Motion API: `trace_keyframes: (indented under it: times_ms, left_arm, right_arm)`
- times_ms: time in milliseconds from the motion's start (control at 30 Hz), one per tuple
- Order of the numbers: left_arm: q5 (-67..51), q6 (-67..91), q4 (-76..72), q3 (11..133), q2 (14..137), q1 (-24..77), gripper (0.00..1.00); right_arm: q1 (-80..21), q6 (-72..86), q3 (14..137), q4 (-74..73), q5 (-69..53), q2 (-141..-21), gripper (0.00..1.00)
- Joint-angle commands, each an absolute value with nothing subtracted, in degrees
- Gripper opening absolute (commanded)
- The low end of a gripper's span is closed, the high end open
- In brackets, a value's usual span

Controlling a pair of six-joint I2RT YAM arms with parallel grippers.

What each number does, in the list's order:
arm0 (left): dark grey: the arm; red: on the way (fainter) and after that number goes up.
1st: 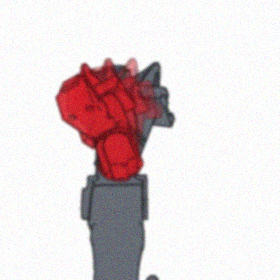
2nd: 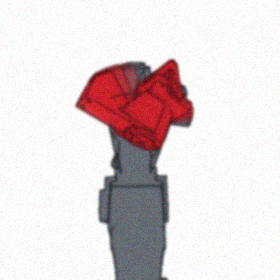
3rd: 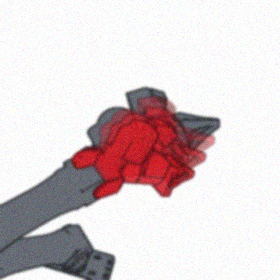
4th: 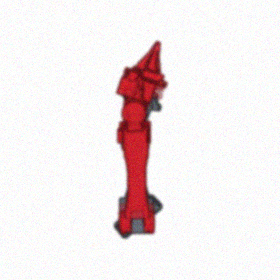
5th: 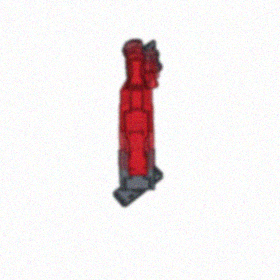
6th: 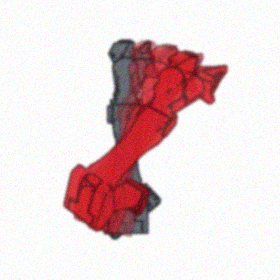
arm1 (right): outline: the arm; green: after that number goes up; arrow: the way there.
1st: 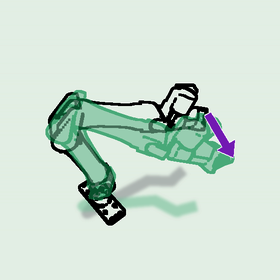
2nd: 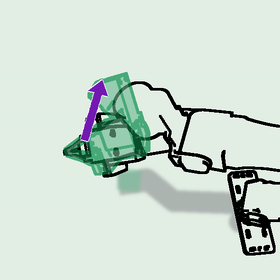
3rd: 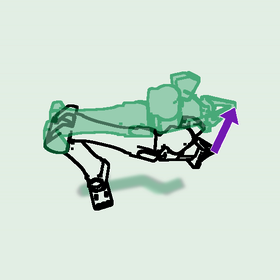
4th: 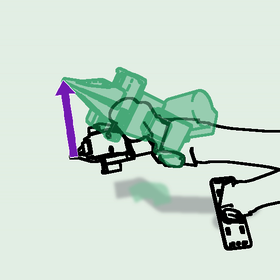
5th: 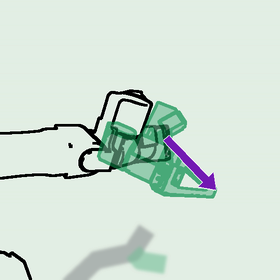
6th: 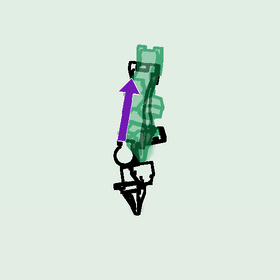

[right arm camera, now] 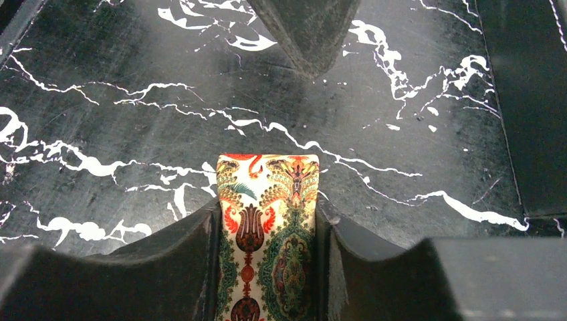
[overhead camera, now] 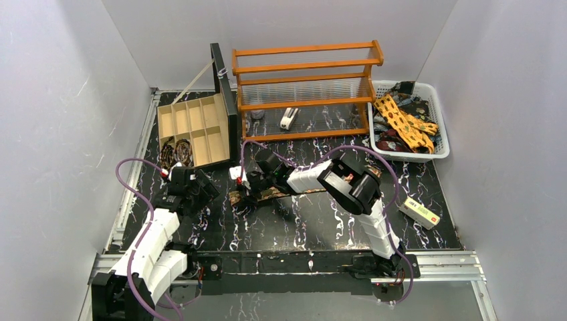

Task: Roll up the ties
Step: Roll the tie at the center of the board.

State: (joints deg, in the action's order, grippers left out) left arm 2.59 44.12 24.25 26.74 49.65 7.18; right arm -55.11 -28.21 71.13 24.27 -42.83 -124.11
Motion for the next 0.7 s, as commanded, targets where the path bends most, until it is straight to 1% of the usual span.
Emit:
trace_keyframes:
  times_ms: [0, 200, 233, 267, 300, 333, 400, 467, 600, 667]
  left_arm:
    - [2.4, 43.5, 24.8, 28.2, 49.7, 6.8, 0.77]
    - [1.3, 43.7, 24.0, 27.6, 50.1, 6.8, 0.77]
    - [0.9, 43.9, 23.7, 27.3, 50.2, 6.8, 0.77]
    - [0.5, 44.1, 23.4, 27.1, 50.3, 6.8, 0.77]
    - [0.1, 44.4, 22.9, 26.7, 50.1, 6.8, 0.77]
    - [0.0, 44.6, 22.4, 26.4, 50.0, 6.8, 0.77]
    - [-1.8, 45.0, 21.5, 25.9, 49.5, 6.8, 0.77]
    - [-2.3, 45.3, 20.6, 25.5, 49.0, 6.8, 0.78]
    - [-2.9, 45.3, 19.8, 25.2, 48.5, 6.8, 0.78]
    - [-3.9, 45.0, 18.9, 25.0, 48.5, 6.8, 0.77]
  right_arm:
    - [-56.3, -29.6, 68.7, 25.0, -39.9, -123.3, 0.51]
    - [-56.4, -29.9, 68.6, 24.2, -39.6, -121.7, 0.53]
    - [-56.4, -29.9, 68.6, 24.1, -39.8, -121.2, 0.57]
    - [-56.4, -29.7, 68.6, 24.0, -40.0, -120.1, 0.68]
    - [-56.4, -29.2, 68.7, 23.9, -40.1, -119.2, 0.77]
    - [-56.4, -28.4, 68.7, 23.8, -40.1, -117.9, 0.83]
    - [-56.4, -25.4, 68.2, 26.0, -38.4, -115.1, 0.92]
    - [-56.4, -21.3, 66.4, 30.0, -34.7, -111.7, 0.97]
    - [-55.9, -7.0, 57.4, 39.4, -22.2, -102.8, 0.99]
    - [-55.7, 5.9, 54.2, 39.0, -13.0, -98.4, 0.99]
